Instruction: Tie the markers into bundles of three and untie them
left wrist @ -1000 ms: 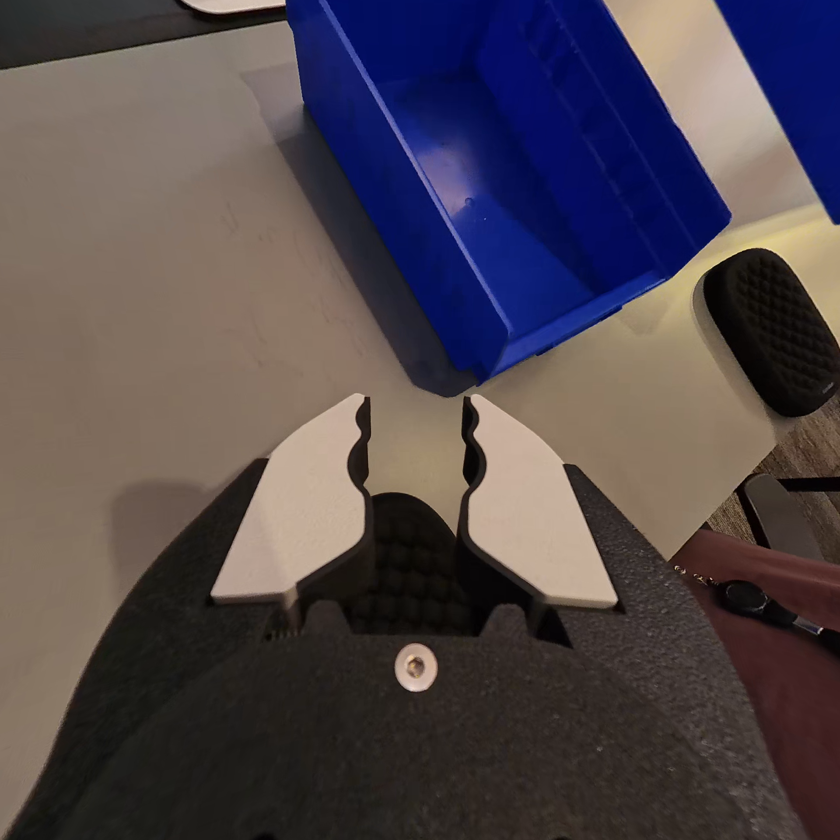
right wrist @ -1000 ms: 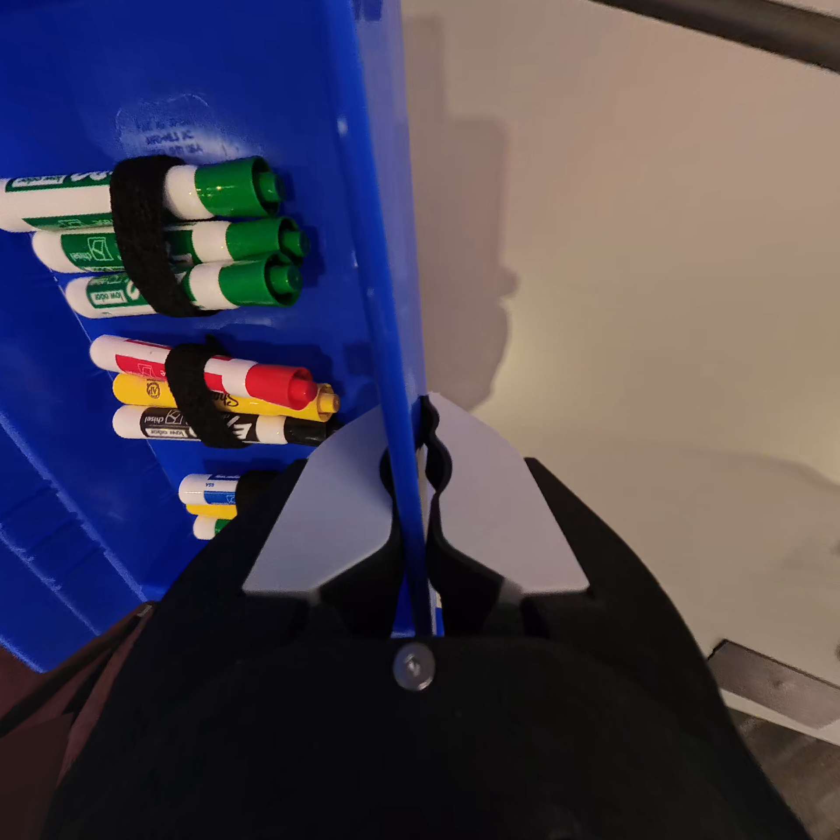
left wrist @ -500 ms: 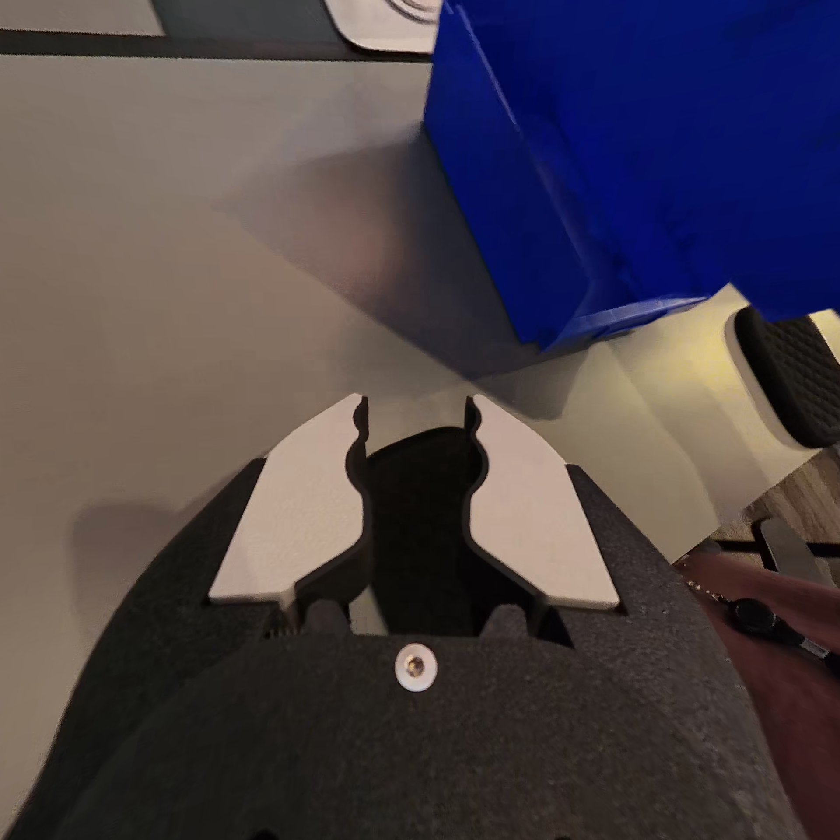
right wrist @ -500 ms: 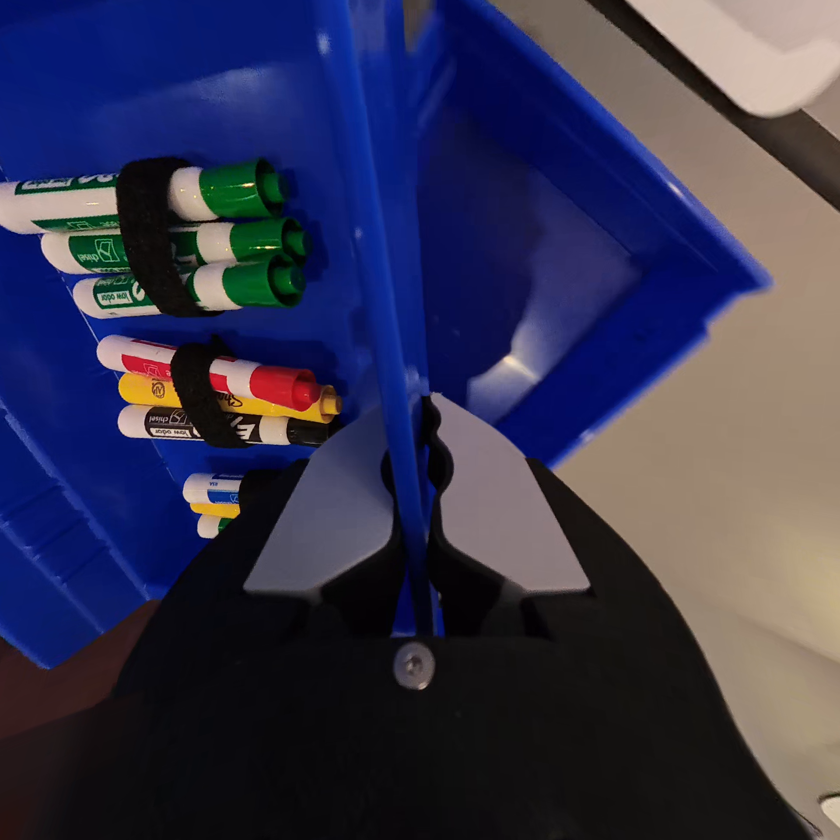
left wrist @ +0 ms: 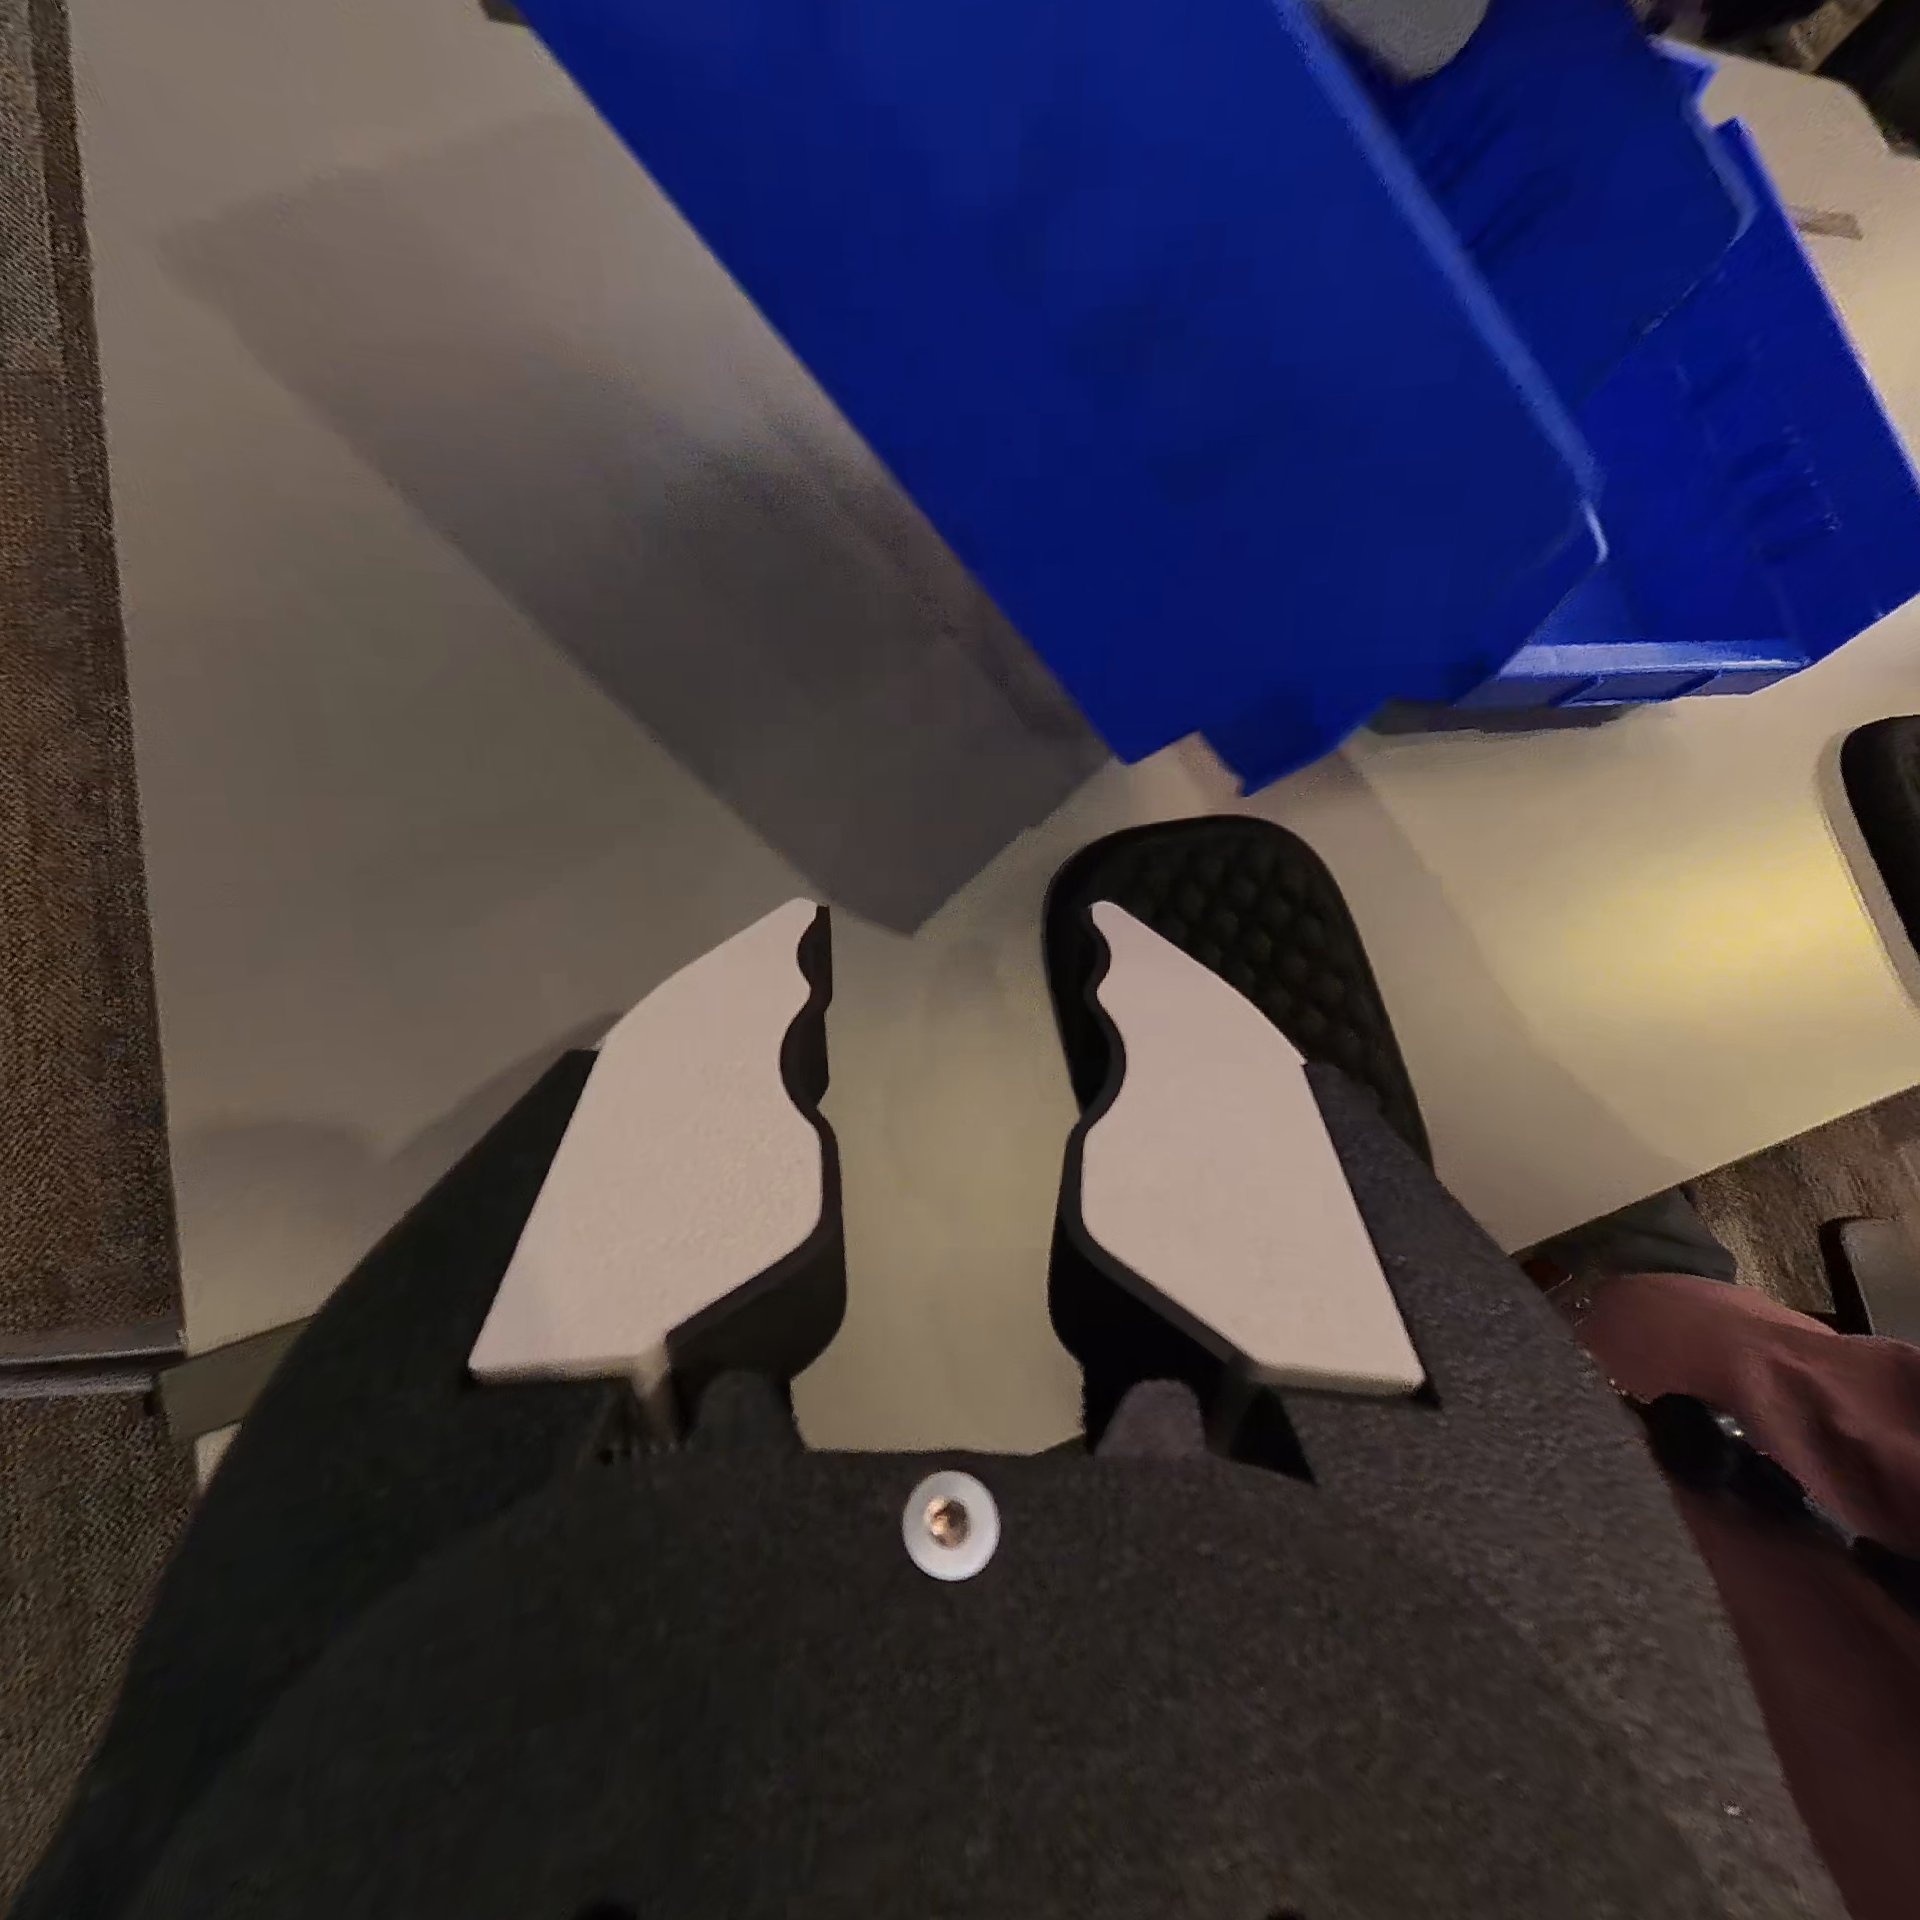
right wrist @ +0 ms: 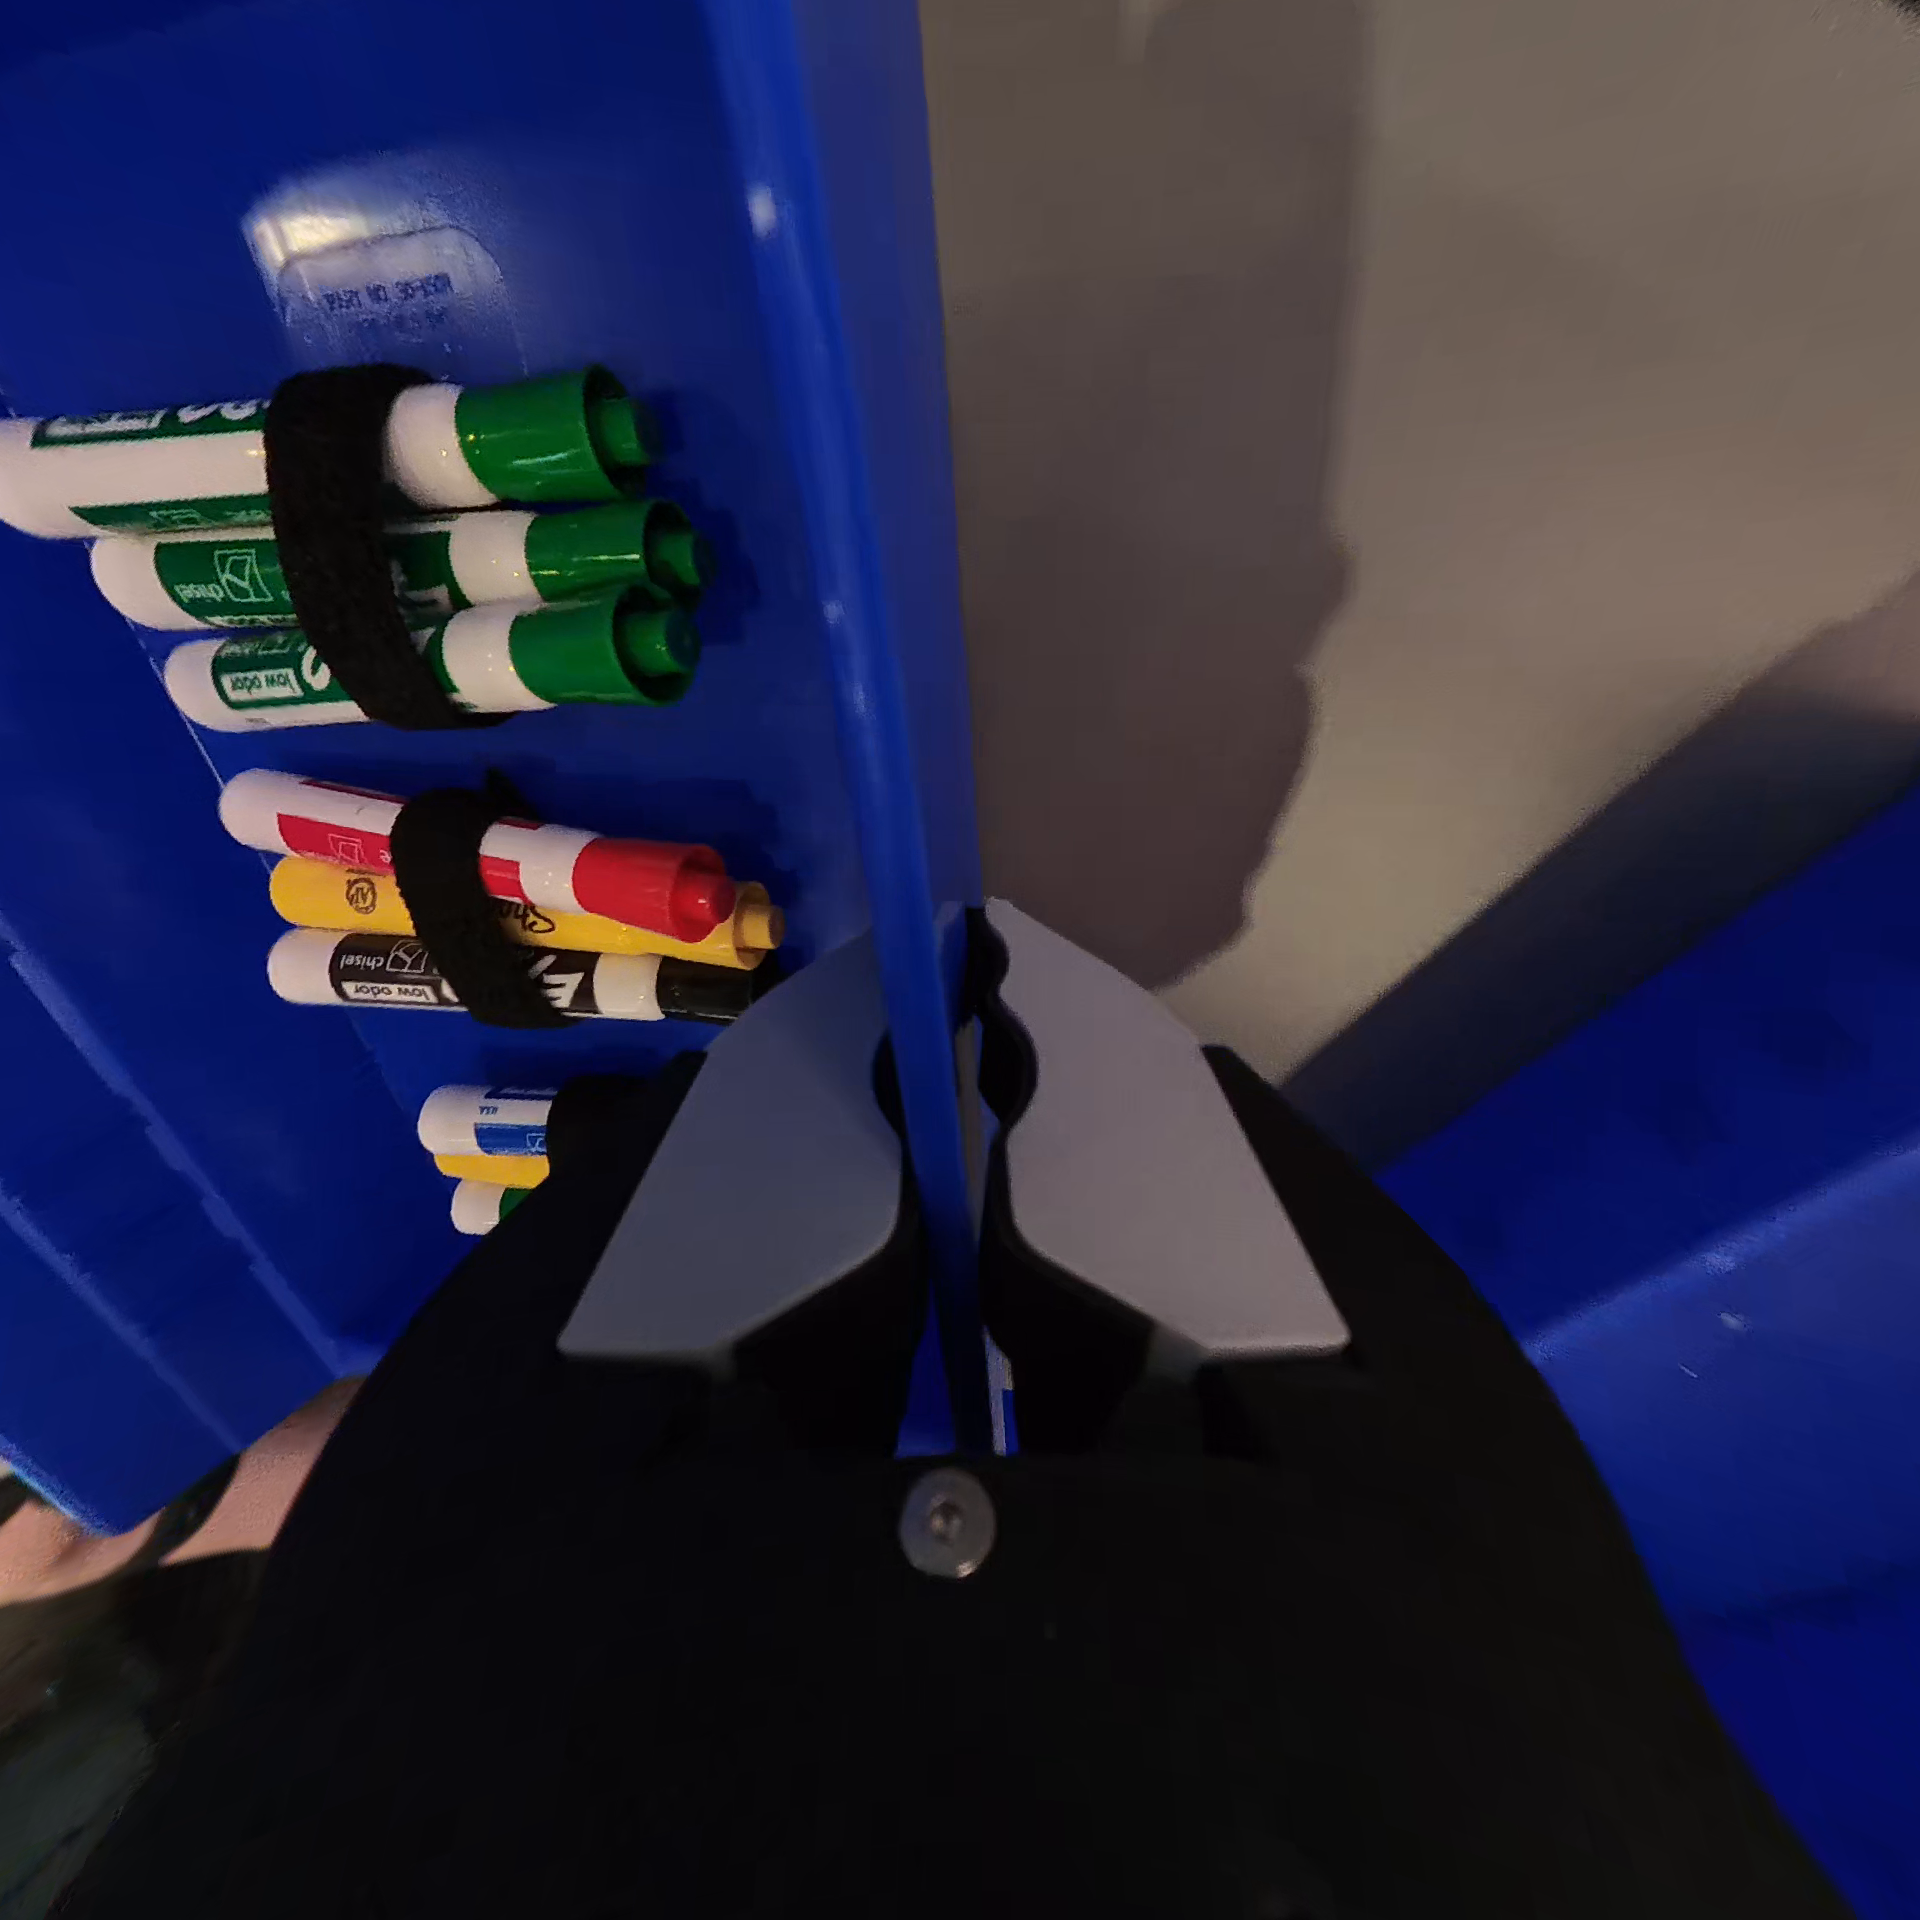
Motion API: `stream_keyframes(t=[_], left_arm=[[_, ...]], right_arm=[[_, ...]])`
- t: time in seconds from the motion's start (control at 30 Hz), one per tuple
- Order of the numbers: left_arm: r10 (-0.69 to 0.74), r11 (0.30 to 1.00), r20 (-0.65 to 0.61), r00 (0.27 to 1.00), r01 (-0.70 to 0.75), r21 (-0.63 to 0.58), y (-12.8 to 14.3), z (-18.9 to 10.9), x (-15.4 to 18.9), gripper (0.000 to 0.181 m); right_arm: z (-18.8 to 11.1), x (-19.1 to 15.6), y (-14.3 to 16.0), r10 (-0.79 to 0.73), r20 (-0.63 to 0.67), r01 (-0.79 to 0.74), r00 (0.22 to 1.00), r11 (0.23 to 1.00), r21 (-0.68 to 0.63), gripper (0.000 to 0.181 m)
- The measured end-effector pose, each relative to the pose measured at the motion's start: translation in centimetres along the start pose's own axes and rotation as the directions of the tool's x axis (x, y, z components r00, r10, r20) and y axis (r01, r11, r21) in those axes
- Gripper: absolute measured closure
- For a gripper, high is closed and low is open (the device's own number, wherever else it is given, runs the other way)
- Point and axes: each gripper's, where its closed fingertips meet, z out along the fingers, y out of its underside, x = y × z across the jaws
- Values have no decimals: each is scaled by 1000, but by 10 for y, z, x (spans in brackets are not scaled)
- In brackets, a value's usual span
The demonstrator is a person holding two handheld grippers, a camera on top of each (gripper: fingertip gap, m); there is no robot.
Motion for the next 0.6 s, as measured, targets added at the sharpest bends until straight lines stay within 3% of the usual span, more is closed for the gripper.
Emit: stream_keyframes(t=[0.13, 0.3, 0.6], left_arm=[[-24, 1000, -27, 999, 24, 17, 3, -2, -5, 135], [-12, 997, -41, 999, 15, 72, -11, 4, 0, 127], [-31, 999, -9, 999, 31, 12, -18, 61, 7, 123]], right_arm=[[38, 8, 4, 72, -32, -72, 997, 997, 12, 175], [63, 17, 13, 125, -77, -124, 989, 992, 16, 175], [75, 22, 27, 212, -133, -212, 968, 977, 15, 175]])
